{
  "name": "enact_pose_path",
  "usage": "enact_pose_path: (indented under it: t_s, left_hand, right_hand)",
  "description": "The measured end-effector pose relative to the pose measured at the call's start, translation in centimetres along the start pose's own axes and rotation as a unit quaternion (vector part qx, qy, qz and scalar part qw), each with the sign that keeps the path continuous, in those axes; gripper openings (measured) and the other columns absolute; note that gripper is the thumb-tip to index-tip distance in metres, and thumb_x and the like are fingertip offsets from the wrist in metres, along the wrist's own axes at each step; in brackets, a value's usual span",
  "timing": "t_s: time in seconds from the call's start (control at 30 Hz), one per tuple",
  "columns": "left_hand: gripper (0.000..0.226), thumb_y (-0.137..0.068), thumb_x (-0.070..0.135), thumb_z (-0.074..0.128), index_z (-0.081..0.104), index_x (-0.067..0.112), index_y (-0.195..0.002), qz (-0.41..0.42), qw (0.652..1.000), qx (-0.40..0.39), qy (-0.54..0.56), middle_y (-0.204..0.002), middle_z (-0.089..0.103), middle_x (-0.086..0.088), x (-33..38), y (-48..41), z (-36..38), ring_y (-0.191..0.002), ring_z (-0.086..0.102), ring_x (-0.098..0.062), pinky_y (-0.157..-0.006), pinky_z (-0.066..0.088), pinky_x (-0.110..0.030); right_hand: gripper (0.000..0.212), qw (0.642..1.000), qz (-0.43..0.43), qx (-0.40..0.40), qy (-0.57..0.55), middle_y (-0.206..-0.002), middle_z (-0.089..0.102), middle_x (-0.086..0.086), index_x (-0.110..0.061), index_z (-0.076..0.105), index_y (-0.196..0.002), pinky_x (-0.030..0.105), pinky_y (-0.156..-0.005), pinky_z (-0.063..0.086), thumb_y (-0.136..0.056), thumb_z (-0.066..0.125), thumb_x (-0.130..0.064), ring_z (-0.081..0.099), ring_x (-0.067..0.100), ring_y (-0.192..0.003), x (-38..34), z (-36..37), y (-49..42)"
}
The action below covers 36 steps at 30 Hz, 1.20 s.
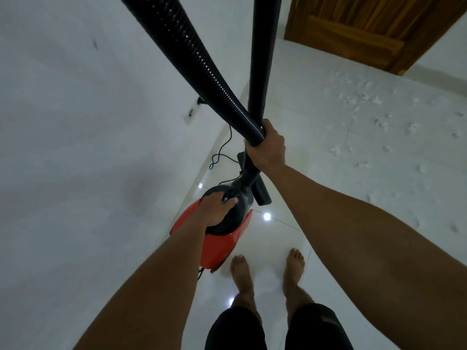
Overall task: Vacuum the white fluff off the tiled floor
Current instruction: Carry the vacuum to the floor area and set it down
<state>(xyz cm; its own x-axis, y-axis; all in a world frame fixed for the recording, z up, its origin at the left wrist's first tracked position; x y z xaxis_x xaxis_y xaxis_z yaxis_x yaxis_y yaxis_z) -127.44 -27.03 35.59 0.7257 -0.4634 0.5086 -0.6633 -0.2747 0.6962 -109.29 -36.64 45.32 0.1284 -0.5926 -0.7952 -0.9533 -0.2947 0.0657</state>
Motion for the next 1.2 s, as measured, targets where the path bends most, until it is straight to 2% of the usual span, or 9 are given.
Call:
enact_pose_path:
  t_s: [0.13, 0.2, 0.27, 0.37, 0.47, 0.57, 0.9, 1.03, 1.2]
  left_hand:
    - [0.047, -0.103, 0.044, 0.048, 0.052, 0.015, -0.14, 0.006, 1.0, 0.021, 0.0, -0.115, 0.068, -0.02, -2.2, -0.5, -2.3, -0.104, 0.066, -0.037, -0.08, 0.049, -0.036]
    - [0.045, -0.103, 0.042, 0.049, 0.052, 0.016, -0.14, 0.012, 0.999, 0.031, -0.004, -0.099, 0.068, -0.011, -3.0, -1.6, -2.5, -0.086, 0.066, -0.026, -0.069, 0.044, -0.029]
    - [0.045, -0.103, 0.043, 0.049, 0.053, 0.016, -0.139, 0.01, 0.999, 0.033, -0.012, -0.085, 0.061, 0.0, -3.8, -3.1, -1.8, -0.071, 0.058, -0.016, -0.062, 0.041, -0.027]
    - [0.045, -0.103, 0.046, 0.048, 0.057, 0.014, -0.134, 0.004, 0.999, 0.021, -0.026, -0.088, 0.061, 0.0, -5.1, -6.2, 0.6, -0.077, 0.057, -0.017, -0.062, 0.038, -0.027]
    - [0.051, -0.102, 0.048, 0.047, 0.054, 0.015, -0.14, 0.007, 0.999, -0.003, -0.032, -0.119, 0.066, -0.01, -5.7, -9.3, 4.2, -0.092, 0.056, -0.018, -0.077, 0.039, -0.029]
    - [0.052, -0.103, 0.048, 0.046, 0.051, 0.014, -0.142, 0.021, 0.999, -0.02, -0.041, -0.13, 0.063, -0.012, -5.6, -12.4, 8.6, -0.109, 0.059, -0.025, -0.084, 0.036, -0.031]
    - [0.061, -0.102, 0.048, 0.048, 0.04, 0.013, -0.152, 0.006, 0.997, -0.076, -0.011, -0.136, 0.061, -0.014, -5.4, -22.7, 23.1, -0.118, 0.059, -0.031, -0.1, 0.048, -0.042]
    - [0.058, -0.102, 0.049, 0.047, 0.047, 0.011, -0.146, 0.01, 0.996, -0.085, -0.011, -0.124, 0.066, -0.013, -5.9, -26.2, 27.3, -0.109, 0.062, -0.029, -0.094, 0.05, -0.042]
    - [0.054, -0.102, 0.048, 0.048, 0.051, 0.011, -0.141, 0.014, 0.997, -0.072, 0.002, -0.122, 0.065, -0.012, -7.6, -30.2, 30.3, -0.11, 0.061, -0.028, -0.088, 0.046, -0.036]
  right_hand:
    - [0.038, 1.0, -0.016, -0.001, -0.016, -0.079, 0.064, -0.011, -0.022, 0.059, -0.119, 0.024, -0.061, 0.048, -0.083, 0.071, -0.022, 0.059, 0.01, -0.063, -1.1, 3.7, -0.2]
    - [0.036, 1.0, -0.014, -0.005, -0.019, -0.073, 0.058, -0.016, -0.022, 0.059, -0.118, 0.02, -0.059, 0.043, -0.084, 0.07, -0.022, 0.054, 0.003, -0.059, -0.7, 5.3, -0.6]
    - [0.035, 1.0, -0.008, -0.008, -0.021, -0.072, 0.057, -0.017, -0.022, 0.059, -0.117, 0.025, -0.064, 0.048, -0.084, 0.07, -0.024, 0.058, 0.01, -0.063, 0.6, 6.6, -1.1]
    - [0.035, 1.0, 0.001, -0.003, -0.008, -0.076, 0.058, -0.016, -0.021, 0.06, -0.116, 0.034, -0.071, 0.055, -0.083, 0.071, -0.026, 0.062, 0.017, -0.073, 4.0, 7.7, -1.9]
    - [0.035, 1.0, 0.018, 0.004, 0.004, -0.075, 0.057, -0.017, -0.022, 0.06, -0.116, 0.037, -0.075, 0.058, -0.083, 0.071, -0.027, 0.064, 0.018, -0.076, 8.7, 8.2, -2.4]
    - [0.033, 0.999, 0.043, 0.015, 0.019, -0.075, 0.057, -0.017, -0.022, 0.059, -0.114, 0.037, -0.077, 0.059, -0.083, 0.071, -0.028, 0.064, 0.017, -0.074, 14.3, 8.0, -3.1]
    - [0.035, 0.994, 0.076, 0.044, 0.069, -0.088, 0.063, -0.007, -0.021, 0.059, -0.116, 0.04, -0.081, 0.06, -0.084, 0.072, -0.027, 0.065, 0.021, -0.079, 30.5, 8.3, -5.1]
    - [0.037, 0.993, 0.081, 0.055, 0.072, -0.083, 0.06, -0.013, -0.023, 0.059, -0.119, 0.033, -0.075, 0.058, -0.084, 0.071, -0.027, 0.062, 0.016, -0.074, 35.5, 9.0, -5.8]
    - [0.036, 0.993, 0.081, 0.052, 0.066, -0.086, 0.063, -0.009, -0.024, 0.058, -0.117, 0.043, -0.077, 0.06, -0.083, 0.07, -0.026, 0.065, 0.02, -0.079, 40.2, 11.5, -6.9]
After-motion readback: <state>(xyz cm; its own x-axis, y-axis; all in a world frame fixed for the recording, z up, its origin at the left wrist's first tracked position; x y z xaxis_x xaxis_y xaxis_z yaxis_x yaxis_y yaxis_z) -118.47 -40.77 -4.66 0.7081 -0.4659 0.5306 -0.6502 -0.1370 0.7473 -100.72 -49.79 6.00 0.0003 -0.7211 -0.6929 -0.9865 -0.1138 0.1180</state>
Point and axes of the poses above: each hand's wrist, its own y-axis away from the middle knuckle, its own z-axis out of the palm, x = y × z, the point moved 6 cm from there along -y, towards the middle knuckle
